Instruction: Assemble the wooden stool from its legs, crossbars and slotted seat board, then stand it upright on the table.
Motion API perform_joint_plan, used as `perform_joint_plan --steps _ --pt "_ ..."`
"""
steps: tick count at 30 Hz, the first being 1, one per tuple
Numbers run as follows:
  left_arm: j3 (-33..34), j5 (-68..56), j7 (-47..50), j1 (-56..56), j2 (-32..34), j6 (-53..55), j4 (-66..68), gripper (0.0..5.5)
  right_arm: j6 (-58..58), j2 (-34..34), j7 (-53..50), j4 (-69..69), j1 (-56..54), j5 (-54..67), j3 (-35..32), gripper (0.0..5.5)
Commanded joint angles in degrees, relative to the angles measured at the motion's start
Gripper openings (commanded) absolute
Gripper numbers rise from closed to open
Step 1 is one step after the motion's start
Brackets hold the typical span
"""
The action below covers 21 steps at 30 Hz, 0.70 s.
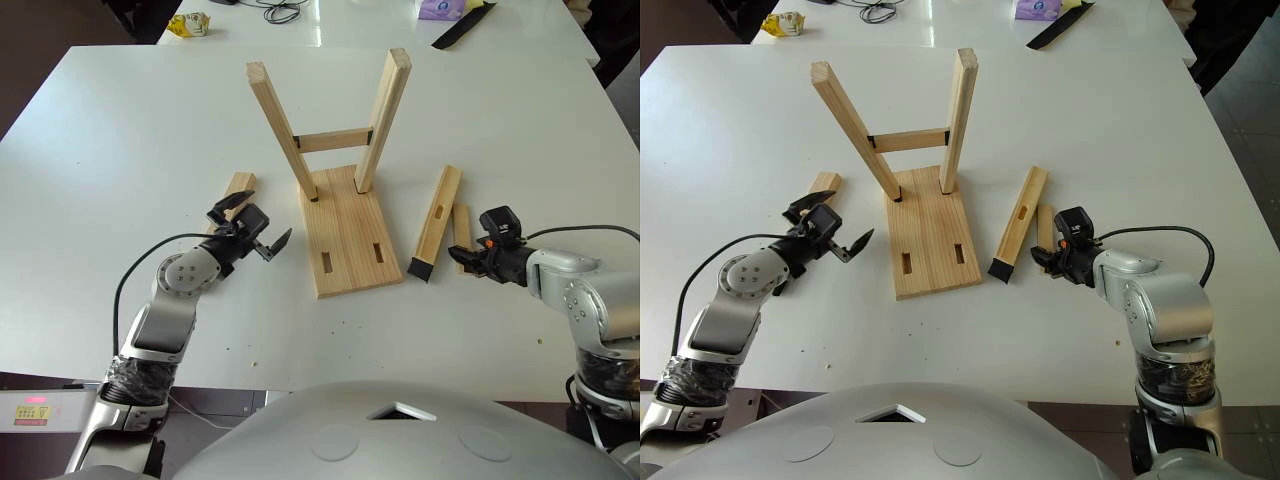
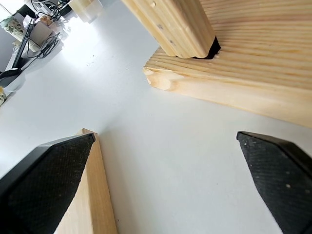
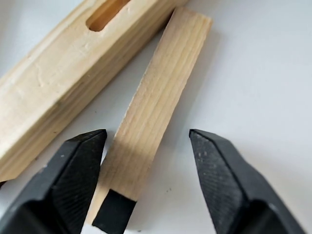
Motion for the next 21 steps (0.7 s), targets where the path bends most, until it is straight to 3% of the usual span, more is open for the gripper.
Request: perform_joint_plan --steps 1,11,21 --pt "-0.04 0.55 0.33 -0.07 -0.15 0.87 -0.65 5.40 -0.25 -1.10 -0.05 1.97 2.76 -0.63 1.24 2.50" --pt "1.44 -0.36 0.54 -0.91 -0.59 2.30 -0.81 5.40 -0.61 -0.96 -0.31 2.72 2.47 -0.60 1.18 1.32" --pt "3.42 -1.12 0.02 -3.19 -0.51 3.05 0.18 5.40 -2.46 -0.27 -1.84 7.80 -0.51 -1.69 -2.74 1.32"
